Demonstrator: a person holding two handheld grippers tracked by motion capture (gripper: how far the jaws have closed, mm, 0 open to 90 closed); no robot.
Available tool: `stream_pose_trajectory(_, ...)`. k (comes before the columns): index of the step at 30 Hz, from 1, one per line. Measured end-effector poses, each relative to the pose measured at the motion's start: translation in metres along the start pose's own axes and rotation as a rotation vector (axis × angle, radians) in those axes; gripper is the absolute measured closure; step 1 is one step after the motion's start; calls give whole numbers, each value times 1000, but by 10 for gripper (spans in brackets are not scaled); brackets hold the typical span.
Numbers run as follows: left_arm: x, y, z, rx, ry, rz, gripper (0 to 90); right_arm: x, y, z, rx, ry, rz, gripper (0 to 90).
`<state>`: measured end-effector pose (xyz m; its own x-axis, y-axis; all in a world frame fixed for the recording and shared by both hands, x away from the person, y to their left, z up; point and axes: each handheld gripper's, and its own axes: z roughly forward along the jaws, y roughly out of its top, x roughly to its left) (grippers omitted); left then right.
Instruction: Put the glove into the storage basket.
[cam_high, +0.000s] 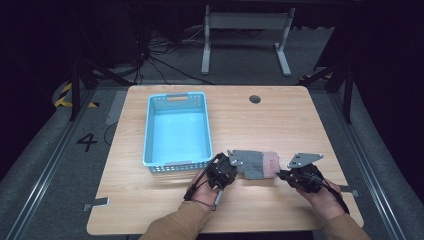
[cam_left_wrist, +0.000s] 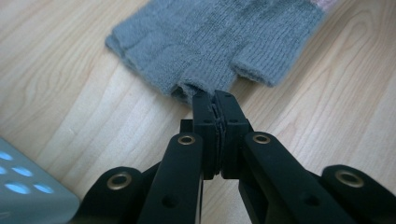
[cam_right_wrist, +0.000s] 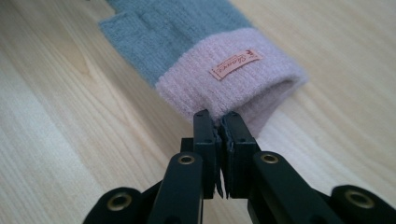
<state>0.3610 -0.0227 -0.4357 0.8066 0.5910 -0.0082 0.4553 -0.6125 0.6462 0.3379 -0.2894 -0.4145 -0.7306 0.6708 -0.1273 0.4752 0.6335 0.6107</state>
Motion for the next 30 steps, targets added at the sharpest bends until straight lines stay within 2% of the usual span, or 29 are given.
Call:
stream_pose_trajectory(5, -2, 2, -4, -26, 9, 5, 888, -4, 4, -7, -39, -40, -16, 861)
stream_pose_trajectory(10, -4, 4, -4, -39, 12, 11, 888, -10, 8, -9, -53, -61, -20, 862)
stream_pose_trajectory(17, -6, 5, 1, -23, 10, 25, 888, -20, 5, 1, -45, -56, -5, 863)
stream_pose_trajectory(19, -6, 4, 5, -11, 5, 21, 885, -23, 2, 6, -33, -45, 9, 862)
stream_pose_trajectory(22, -4, 2, 10, 17, -5, 7, 878, -27, -4, 16, -7, 5, 44, 830)
stream_pose_trajectory(26, -2, 1, 12, 29, -7, -4, 857, -31, -7, 17, -22, 37, 78, 760)
stream_pose_trajectory(28, -1, 0, 11, 28, -6, -9, 782, -35, -10, 16, -25, 59, 119, 690)
stream_pose_trajectory(29, -1, 0, 11, 28, -6, -9, 758, -35, -10, 16, -25, 59, 119, 690)
stream_pose_trajectory(30, -1, 0, 10, 22, -5, -12, 730, -37, -11, 14, -29, 70, 139, 667)
